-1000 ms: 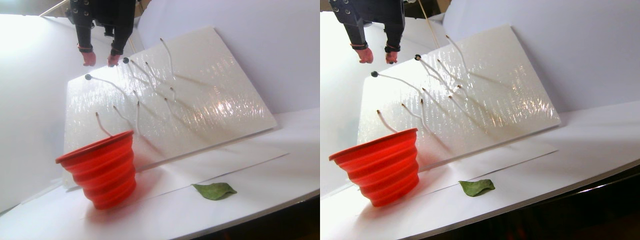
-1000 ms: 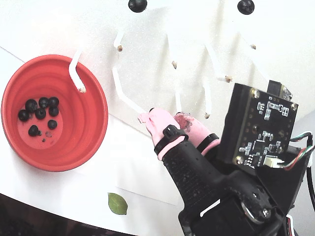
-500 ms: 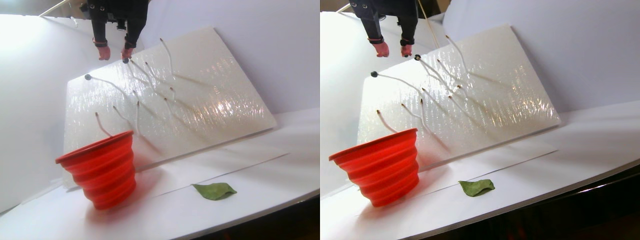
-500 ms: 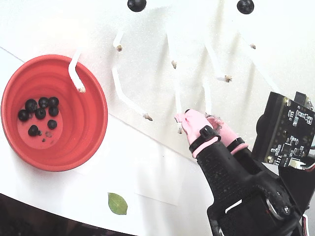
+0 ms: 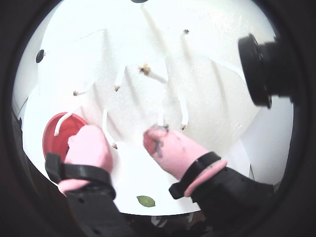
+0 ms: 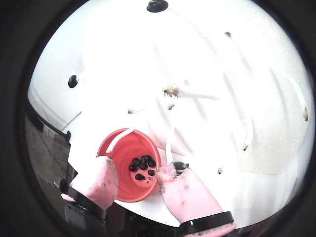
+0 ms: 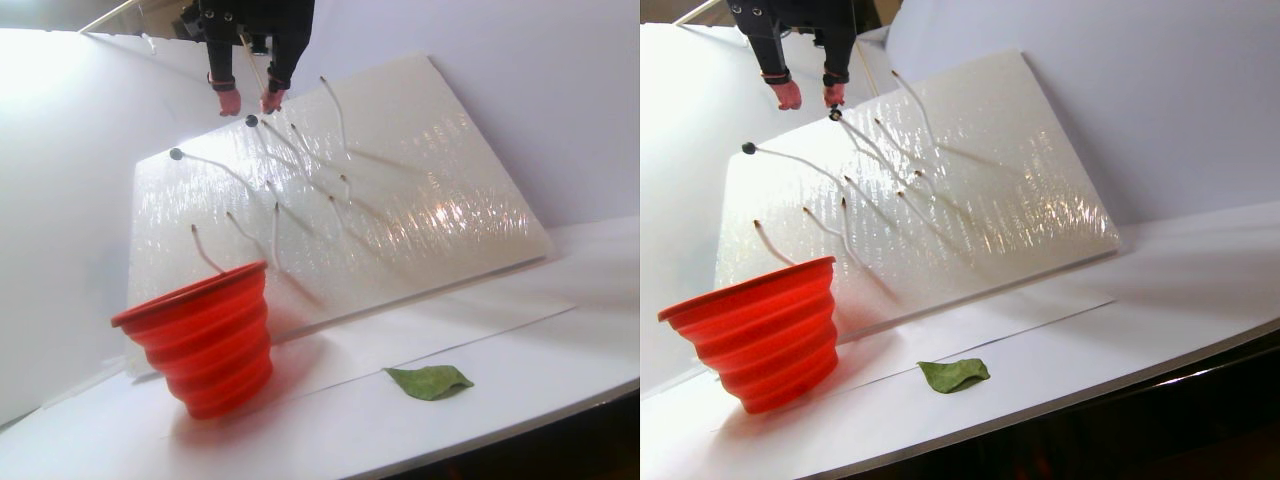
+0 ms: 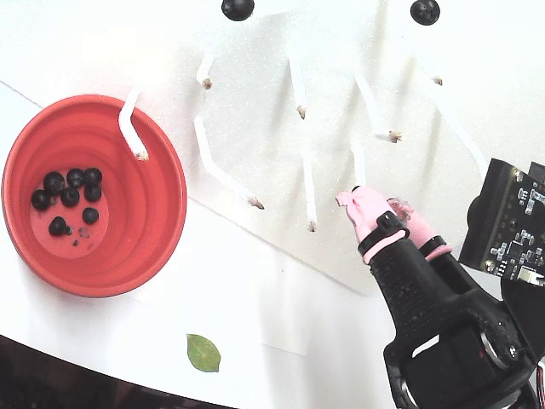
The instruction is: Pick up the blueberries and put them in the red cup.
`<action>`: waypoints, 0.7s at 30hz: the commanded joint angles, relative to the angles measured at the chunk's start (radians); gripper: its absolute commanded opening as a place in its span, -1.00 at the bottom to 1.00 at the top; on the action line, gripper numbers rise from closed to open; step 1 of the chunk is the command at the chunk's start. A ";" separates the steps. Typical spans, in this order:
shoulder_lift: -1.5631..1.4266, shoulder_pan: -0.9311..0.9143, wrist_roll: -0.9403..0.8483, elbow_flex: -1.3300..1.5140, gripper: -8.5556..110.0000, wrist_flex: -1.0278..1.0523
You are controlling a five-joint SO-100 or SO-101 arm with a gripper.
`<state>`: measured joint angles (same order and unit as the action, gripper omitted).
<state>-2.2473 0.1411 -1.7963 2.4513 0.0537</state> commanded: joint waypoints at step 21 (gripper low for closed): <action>0.029 0.038 -0.008 -0.247 -0.58 -0.100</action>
<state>-2.2197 0.1289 -1.7963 2.3224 -0.0077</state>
